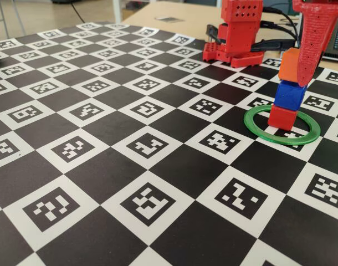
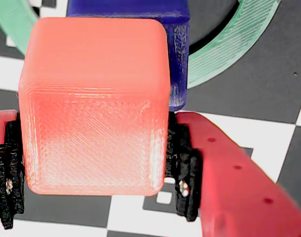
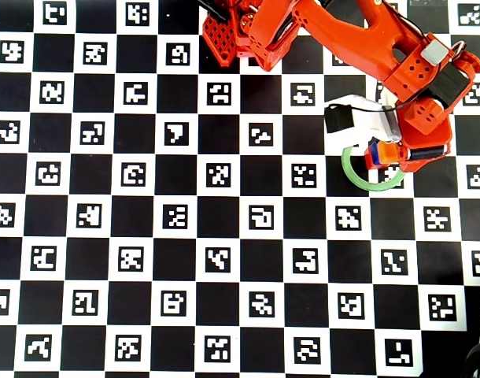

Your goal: Grab the red cube then put it in the green circle then put the blue cube on top and finally the orange cube on top

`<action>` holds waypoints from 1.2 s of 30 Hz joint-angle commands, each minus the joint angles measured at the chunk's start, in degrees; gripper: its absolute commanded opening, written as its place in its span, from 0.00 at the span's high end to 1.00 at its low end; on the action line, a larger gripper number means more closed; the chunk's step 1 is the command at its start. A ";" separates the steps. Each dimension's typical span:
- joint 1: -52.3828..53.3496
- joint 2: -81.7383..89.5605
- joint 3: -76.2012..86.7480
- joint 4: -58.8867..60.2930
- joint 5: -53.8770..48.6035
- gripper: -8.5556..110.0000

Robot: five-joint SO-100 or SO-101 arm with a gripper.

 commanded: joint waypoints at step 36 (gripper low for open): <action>-2.11 7.21 2.46 -1.41 1.67 0.72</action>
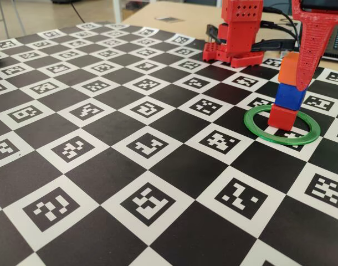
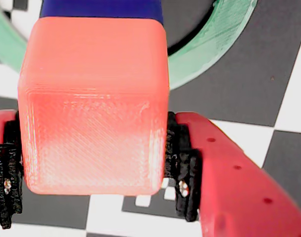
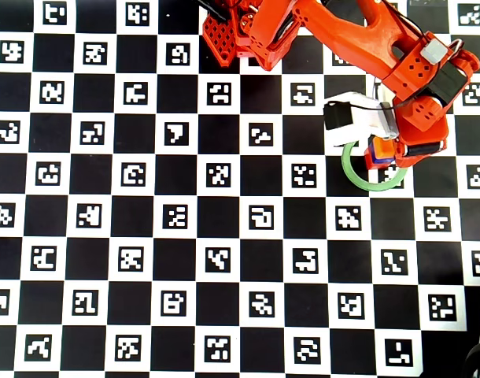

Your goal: Grab the red cube then put it in the green circle then put the blue cube on top and finally the orange cube on top

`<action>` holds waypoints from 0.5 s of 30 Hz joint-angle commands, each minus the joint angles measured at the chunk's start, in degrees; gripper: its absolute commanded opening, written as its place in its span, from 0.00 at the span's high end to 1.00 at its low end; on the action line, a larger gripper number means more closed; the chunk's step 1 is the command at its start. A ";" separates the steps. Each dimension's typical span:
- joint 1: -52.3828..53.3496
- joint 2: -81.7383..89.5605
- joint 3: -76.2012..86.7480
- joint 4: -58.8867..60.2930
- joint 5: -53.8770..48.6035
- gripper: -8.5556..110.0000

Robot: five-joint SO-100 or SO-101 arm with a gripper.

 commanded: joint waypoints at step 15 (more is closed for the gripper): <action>-0.26 7.82 -0.09 -0.35 1.58 0.54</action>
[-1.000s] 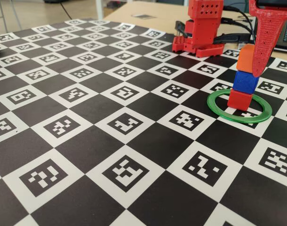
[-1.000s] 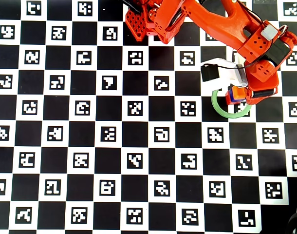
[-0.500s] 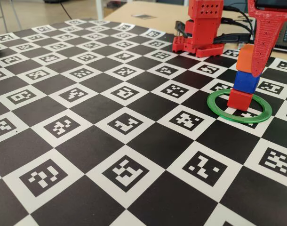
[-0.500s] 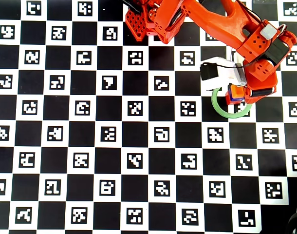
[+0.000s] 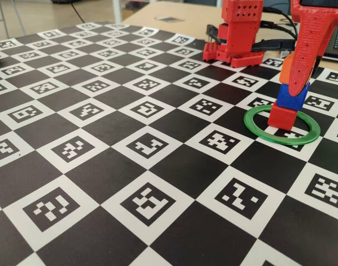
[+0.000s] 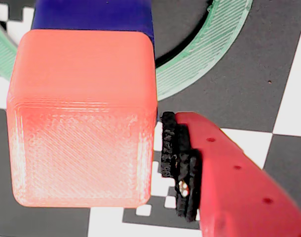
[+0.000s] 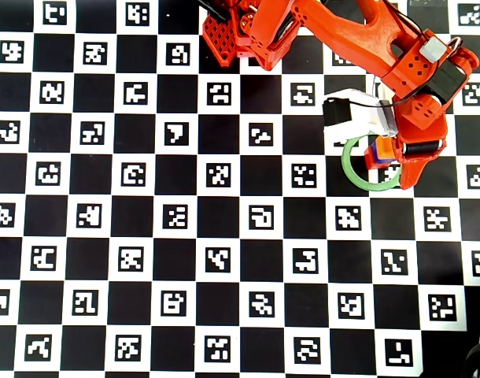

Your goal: Grab the red cube then put it in the green circle then put the blue cube on top and finally the orange cube on top

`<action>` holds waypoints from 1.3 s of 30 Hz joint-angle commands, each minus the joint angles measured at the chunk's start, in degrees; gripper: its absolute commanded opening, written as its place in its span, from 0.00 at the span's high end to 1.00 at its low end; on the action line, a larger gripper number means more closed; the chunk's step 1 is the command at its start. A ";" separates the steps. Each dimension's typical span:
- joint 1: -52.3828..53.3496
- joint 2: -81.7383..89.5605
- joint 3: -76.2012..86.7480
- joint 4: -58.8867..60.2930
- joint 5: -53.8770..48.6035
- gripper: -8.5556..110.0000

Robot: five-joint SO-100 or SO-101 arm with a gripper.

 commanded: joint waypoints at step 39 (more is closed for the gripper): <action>43.33 56.25 27.95 -2.46 -63.81 0.98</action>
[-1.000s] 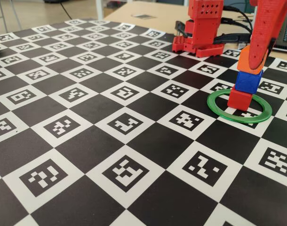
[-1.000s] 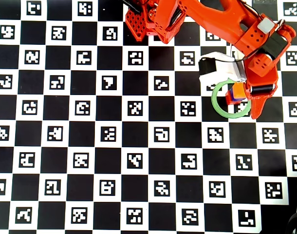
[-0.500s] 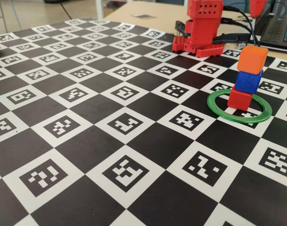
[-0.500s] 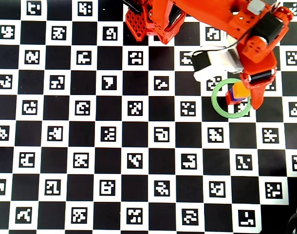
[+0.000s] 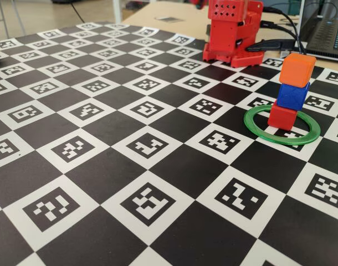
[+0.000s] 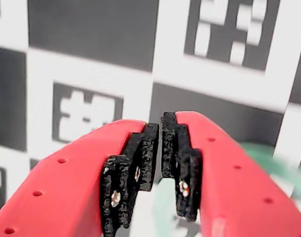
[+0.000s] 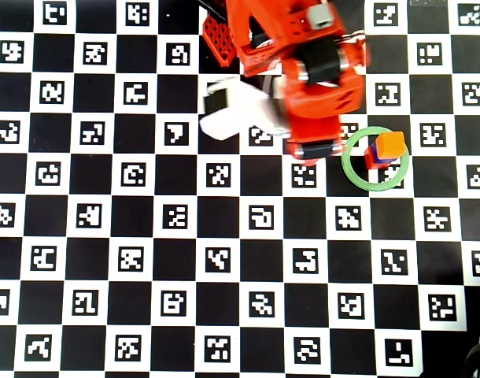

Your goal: Grab the red cube then put it in the green circle then put the blue cube on top and finally the orange cube on top

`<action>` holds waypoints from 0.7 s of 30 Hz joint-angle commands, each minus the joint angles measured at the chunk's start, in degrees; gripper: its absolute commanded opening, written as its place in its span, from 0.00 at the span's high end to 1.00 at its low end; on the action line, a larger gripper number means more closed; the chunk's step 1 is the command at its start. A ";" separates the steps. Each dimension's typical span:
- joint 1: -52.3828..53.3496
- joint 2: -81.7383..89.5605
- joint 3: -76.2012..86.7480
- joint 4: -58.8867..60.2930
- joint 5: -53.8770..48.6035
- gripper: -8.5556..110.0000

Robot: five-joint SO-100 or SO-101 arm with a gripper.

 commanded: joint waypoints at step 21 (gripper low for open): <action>4.22 56.95 47.72 -2.90 -56.51 0.98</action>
